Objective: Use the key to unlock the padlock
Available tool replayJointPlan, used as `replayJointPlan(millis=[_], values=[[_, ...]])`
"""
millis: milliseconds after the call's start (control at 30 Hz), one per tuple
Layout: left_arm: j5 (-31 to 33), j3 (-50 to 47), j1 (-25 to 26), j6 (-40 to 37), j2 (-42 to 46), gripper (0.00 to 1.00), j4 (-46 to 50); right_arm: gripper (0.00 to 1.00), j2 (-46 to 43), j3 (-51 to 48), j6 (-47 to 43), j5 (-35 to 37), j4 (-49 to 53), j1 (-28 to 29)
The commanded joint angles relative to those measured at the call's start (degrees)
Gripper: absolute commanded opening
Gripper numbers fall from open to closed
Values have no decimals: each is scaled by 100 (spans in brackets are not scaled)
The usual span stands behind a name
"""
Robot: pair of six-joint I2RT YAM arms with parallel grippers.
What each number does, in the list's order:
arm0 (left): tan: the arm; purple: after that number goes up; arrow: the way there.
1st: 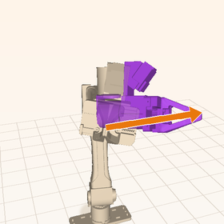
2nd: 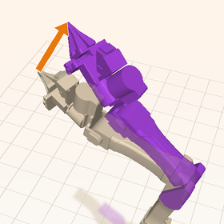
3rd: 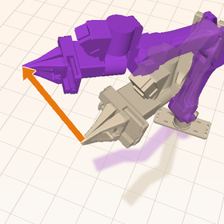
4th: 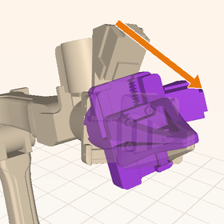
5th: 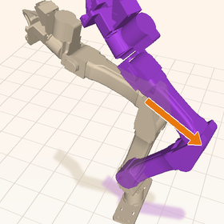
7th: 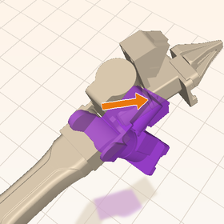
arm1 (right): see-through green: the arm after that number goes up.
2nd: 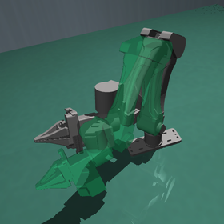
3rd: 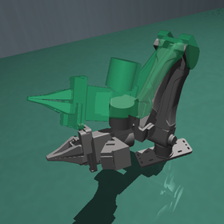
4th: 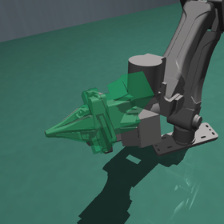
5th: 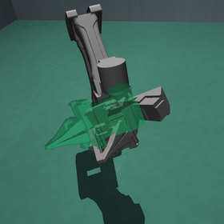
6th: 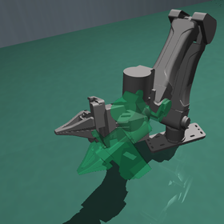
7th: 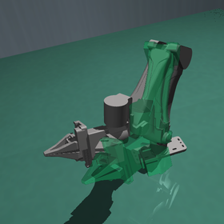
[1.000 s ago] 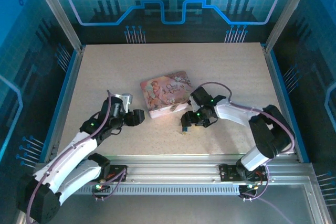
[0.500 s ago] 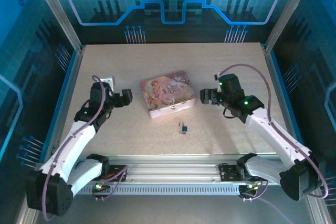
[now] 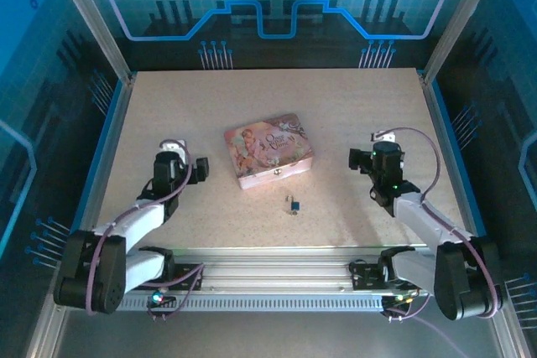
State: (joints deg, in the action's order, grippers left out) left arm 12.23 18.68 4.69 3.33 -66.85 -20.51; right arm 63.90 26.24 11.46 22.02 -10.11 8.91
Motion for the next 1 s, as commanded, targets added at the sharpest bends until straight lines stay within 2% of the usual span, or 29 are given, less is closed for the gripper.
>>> replayJointPlan(millis=[0, 167, 433, 600, 967], values=[[64, -231, -38, -242, -280, 99, -1936, 100, 162, -243, -429, -184, -1739, -161], [5, -353, -45, -416, -786, 99, -3040, 100, 794, -428, -846, -568, -2645, -355], [-121, -288, -65, -644, -2346, 99, -4630, 100, 1815, -658, -695, -1394, -3855, -759], [-216, 170, -148, -501, -2218, 99, -3527, 100, 2168, -215, -935, -1339, -3376, -573], [-221, 229, -214, -421, -2224, 99, -3447, 100, 2216, -213, -1084, -1192, -3440, -405]])
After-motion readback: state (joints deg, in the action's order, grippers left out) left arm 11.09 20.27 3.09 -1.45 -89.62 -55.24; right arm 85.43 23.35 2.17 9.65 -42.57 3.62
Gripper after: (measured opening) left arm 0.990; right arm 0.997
